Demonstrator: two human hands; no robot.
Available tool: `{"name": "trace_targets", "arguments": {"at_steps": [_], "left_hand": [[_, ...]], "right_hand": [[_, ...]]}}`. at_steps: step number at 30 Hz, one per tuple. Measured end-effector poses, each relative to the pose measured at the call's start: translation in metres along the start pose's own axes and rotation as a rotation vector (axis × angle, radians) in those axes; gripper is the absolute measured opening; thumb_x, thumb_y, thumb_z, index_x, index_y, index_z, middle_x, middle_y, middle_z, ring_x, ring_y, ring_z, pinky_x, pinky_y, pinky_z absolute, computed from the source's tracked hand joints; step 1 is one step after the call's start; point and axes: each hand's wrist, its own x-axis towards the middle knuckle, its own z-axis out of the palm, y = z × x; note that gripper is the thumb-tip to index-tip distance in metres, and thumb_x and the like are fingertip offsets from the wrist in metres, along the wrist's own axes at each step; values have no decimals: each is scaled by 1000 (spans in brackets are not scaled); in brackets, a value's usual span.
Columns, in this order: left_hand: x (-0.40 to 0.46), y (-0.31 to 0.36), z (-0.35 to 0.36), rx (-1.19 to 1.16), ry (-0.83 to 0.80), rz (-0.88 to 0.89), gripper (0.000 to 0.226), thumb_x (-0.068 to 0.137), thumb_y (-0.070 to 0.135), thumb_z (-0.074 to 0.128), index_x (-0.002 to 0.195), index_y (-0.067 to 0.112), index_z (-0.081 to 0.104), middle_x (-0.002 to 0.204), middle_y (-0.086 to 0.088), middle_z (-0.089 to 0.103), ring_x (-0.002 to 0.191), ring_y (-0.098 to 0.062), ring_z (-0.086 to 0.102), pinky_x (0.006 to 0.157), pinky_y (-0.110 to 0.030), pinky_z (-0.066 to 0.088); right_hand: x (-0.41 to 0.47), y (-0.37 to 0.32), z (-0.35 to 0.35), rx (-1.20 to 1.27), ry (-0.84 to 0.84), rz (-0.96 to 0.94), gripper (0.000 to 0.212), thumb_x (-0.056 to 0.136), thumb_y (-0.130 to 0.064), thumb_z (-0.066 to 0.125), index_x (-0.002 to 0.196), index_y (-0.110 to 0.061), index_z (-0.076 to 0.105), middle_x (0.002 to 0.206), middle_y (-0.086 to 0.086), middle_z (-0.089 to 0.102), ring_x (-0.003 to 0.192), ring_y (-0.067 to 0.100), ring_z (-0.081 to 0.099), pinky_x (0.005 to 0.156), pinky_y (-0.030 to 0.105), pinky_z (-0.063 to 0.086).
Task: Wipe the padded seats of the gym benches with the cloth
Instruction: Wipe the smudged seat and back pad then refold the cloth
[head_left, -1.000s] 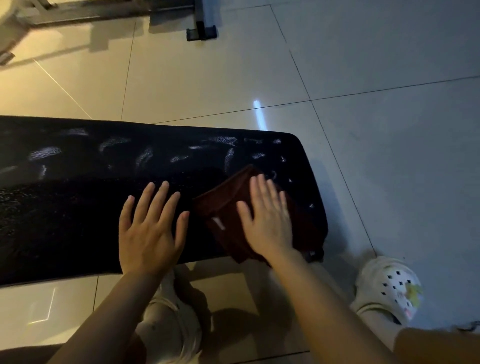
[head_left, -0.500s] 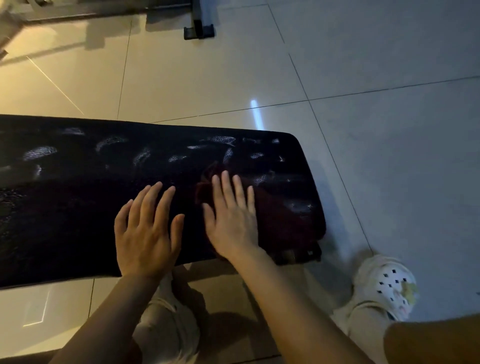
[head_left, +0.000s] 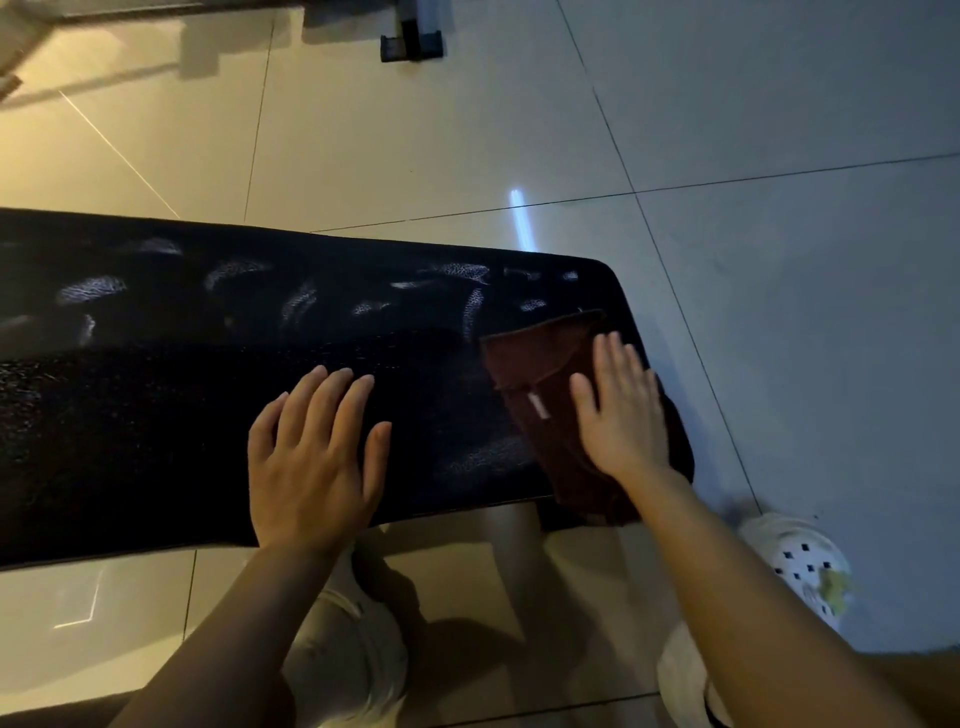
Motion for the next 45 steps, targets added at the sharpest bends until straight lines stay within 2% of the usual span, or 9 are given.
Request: {"name": "trace_targets", "arguments": {"at_steps": [4,9,13,18,24,31,35,38,45], "left_hand": [[0,-2,1,-3,8,19,47,99,39,35,127,9,58,129,-13,61,128,-31,48,102,-44,31],[1,-1,-1,-7,-40,0,49,99,41,33,128,10,58,129,-12,61,127,-31,50,98,-43,32],[1,2,-4,-6,-58,-19,50,98,41,32,128,10,57,129,-13,61,125,-32,50,96,-42,31],[1,2,-4,0,-76,-28,50,99,42,32,127,10,58,128,-14,61,123,-32,51,95,-42,32],[1,2,-4,-12,-40,-8,47,98,39,35,124,9,61,125,-13,63,122,-32,53,95,-42,32],[0,1,-3,-6,-47,14,46,97,37,38,122,8,63,128,-13,62,123,-32,53,96,-43,33],[3,3,-6,-4,-84,-7,46,96,37,38,123,8,62,130,-13,60,123,-32,53,96,-44,33],[3,5,-6,1,-120,-25,48,95,38,37,125,9,60,131,-13,58,124,-32,50,96,-44,32],[3,6,-5,17,-122,-28,47,96,38,37,125,9,59,130,-14,59,124,-32,49,96,-44,30]], "right_hand": [[-1,-5,0,9,-8,128,62,103,-48,14,155,-20,-4,164,0,-7,150,15,-9,122,38,-6],[-51,-57,13,-34,-32,-143,64,90,-56,-9,147,-26,-13,160,-5,-14,147,13,-19,120,36,-14],[-74,-82,23,49,-3,-220,75,85,-64,-23,149,-28,-9,157,-8,-12,147,12,-15,117,35,-16],[-63,-74,19,51,-13,-177,69,90,-66,-9,148,-30,-14,156,-9,-19,146,9,-19,118,32,-16],[-1,-32,5,19,12,107,66,102,-55,15,156,-22,-3,164,0,-8,150,14,-10,122,37,-7],[-5,-13,3,-23,-19,9,65,101,-55,11,154,-20,-7,164,1,-7,150,14,-11,122,37,-9],[-64,-36,17,-9,-13,-102,74,87,-66,-18,149,-25,-11,160,-4,-12,148,13,-15,120,35,-12],[-83,-47,19,7,-50,-190,78,82,-65,-28,149,-27,-14,158,-7,-18,147,12,-19,117,33,-18],[-31,-24,13,5,29,-147,72,91,-67,-4,150,-27,-12,156,-7,-16,146,9,-17,119,31,-14]]}}
